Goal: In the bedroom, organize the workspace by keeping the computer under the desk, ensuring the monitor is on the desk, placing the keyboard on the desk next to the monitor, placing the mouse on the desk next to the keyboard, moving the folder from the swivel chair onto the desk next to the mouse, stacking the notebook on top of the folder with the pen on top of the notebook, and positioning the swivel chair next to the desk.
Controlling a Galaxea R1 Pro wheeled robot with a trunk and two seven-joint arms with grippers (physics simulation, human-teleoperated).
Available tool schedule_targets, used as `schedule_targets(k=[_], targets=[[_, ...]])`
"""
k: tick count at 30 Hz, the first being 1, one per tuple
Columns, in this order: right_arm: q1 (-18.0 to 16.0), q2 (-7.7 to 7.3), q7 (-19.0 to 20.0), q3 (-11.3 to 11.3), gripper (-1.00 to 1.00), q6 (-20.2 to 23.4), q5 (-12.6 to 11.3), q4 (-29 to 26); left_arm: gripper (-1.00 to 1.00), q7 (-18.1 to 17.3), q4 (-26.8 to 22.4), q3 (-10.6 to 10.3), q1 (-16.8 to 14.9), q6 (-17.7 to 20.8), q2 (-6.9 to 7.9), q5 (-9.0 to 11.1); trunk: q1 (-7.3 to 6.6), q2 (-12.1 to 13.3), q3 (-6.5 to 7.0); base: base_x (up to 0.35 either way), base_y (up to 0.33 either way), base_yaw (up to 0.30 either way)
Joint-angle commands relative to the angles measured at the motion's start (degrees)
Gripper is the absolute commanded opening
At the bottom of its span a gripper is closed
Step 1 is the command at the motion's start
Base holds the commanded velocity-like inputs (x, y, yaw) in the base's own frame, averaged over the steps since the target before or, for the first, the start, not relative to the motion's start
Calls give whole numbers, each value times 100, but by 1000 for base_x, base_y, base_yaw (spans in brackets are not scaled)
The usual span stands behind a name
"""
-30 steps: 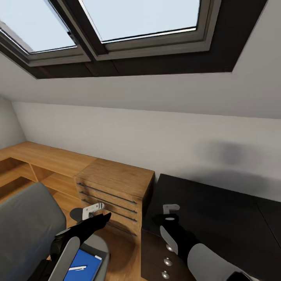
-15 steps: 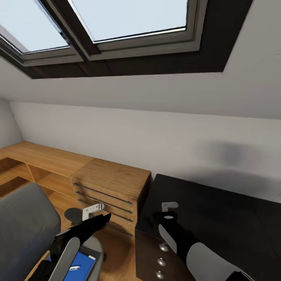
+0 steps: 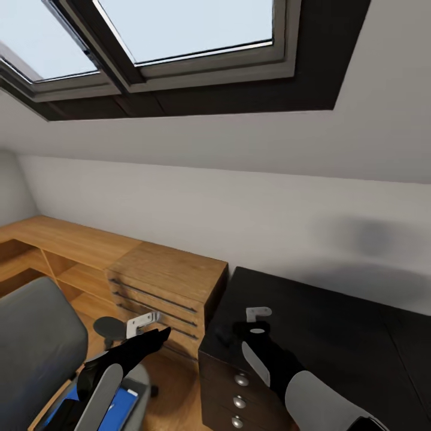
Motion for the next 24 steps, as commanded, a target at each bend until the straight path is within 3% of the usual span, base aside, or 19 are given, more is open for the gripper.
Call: schedule_targets(k=[1, 24], targets=[[-5, -6, -48, 43, 100, 29, -40, -12, 100, 60, -5, -11, -6, 8, 4, 60, 3, -10, -12, 0, -7, 207], [-5, -5, -29, 187, 100, 29, -43, -13, 100, 60, 1, -12, -6, 8, 3, 67, 3, -10, -93, 0, 0, 243]])
